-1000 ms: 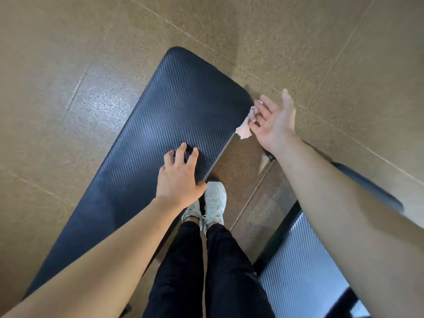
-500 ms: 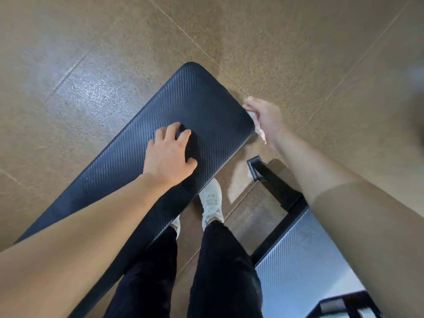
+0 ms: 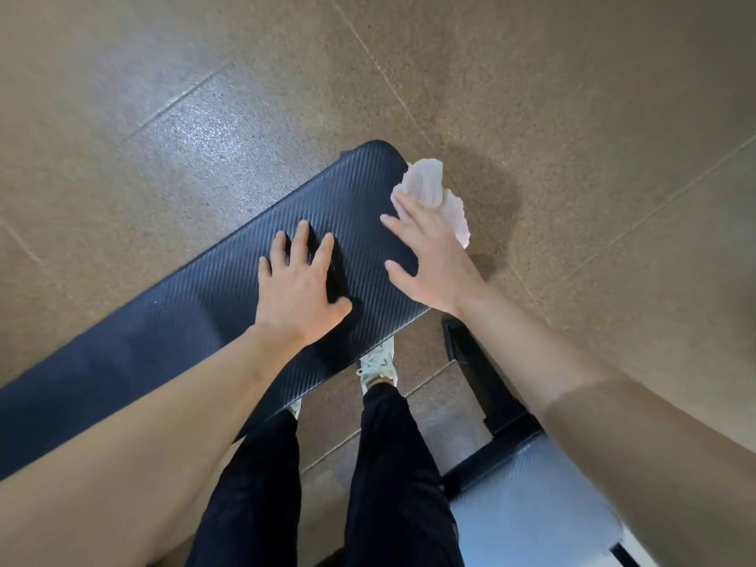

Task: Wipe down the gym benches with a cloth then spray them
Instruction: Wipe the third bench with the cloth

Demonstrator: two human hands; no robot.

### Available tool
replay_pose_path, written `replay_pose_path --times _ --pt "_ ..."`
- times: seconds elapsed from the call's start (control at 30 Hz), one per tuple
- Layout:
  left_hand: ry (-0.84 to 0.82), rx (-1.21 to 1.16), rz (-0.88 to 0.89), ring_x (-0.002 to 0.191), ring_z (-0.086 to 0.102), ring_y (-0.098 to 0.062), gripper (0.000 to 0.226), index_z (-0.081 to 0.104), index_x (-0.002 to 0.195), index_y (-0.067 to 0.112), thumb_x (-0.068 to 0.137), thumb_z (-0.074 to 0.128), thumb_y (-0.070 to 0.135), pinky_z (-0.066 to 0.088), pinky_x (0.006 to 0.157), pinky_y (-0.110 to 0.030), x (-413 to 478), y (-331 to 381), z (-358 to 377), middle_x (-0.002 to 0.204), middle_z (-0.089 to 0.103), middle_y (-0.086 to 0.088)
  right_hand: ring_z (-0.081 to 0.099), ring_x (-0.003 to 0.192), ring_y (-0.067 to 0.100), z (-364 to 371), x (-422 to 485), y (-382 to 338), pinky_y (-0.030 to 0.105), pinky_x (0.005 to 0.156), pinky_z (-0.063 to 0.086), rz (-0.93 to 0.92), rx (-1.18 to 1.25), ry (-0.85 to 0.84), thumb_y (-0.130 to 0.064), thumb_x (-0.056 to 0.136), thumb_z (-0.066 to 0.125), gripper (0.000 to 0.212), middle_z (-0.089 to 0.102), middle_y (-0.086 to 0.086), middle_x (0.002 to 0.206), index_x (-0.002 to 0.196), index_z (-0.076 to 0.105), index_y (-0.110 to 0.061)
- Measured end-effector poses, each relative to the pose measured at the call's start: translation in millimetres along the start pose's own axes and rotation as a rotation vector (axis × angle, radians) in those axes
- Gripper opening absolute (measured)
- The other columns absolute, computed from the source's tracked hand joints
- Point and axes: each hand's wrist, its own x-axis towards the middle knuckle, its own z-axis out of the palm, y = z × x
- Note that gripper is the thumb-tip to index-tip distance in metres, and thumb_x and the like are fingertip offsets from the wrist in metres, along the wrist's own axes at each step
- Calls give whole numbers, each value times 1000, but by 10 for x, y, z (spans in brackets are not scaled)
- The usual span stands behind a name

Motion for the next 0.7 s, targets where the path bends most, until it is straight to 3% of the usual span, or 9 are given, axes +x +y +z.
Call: replay_pose_path --times 0.07,0.17,0.23,0.33,0.4,0.5,0.57,0.63,0.7 --pt "-11 -6 -12 155 2 -45 98 12 162 26 85 64 58 18 122 -64 -1 8 0 171 -1 -13 29 150 25 45 -22 50 49 122 27 22 31 136 -29 90 67 61 25 7 167 148 51 -17" --pt "-21 -18 -26 155 0 -44 98 12 162 26 85 64 57 16 123 -63 3 13 9 171 -2 -12 37 142 32 20 67 57 40 119 30 315 128 299 -31 96 59 55 26 12 163 149 50 -22" --pt "-23 -29 -37 155 0 -44 99 12 162 26 84 65 56 16 123 -63 -5 24 19 171 -2 -11 45 137 32 -26 193 93 35 109 29 440 99 208 -32 102 50 46 49 14 149 148 51 -24" --pt "-22 -50 -51 156 0 -44 97 15 162 26 84 65 56 16 124 -62 -3 46 16 172 -1 -10 60 119 28 -142 391 190 33 97 31 410 7 76 -27 103 44 38 71 1 125 137 60 -29" --pt "-8 -64 -57 155 2 -44 95 19 162 27 84 65 56 17 123 -63 0 47 8 172 2 -10 59 127 27 -229 490 242 42 110 39 475 99 -1 -36 103 47 39 67 -4 136 140 60 -35" --pt "-2 -73 -71 155 2 -44 96 20 161 27 82 64 59 18 122 -65 -3 62 24 172 3 -10 62 123 14 -305 586 285 45 109 46 486 260 -77 -49 100 52 44 59 -20 142 142 57 -40" --pt "-6 -76 -81 156 -1 -43 97 18 162 28 82 62 61 17 122 -65 -10 83 47 172 0 -9 55 133 5 -296 676 283 36 113 44 426 322 -84 -42 101 53 44 56 -26 142 145 54 -39" --pt "-4 -86 -84 156 -1 -42 98 17 162 28 81 61 62 18 122 -66 -7 87 63 172 -1 -9 40 143 1 -276 812 258 17 116 28 345 324 -107 -24 104 53 47 50 -18 151 150 50 -30" --pt "0 -89 -74 156 -1 -42 98 17 161 29 80 59 64 19 121 -65 -4 58 67 172 0 -8 35 148 8 -245 966 217 19 118 25 261 238 -120 -17 102 51 52 40 -9 161 152 47 -27"
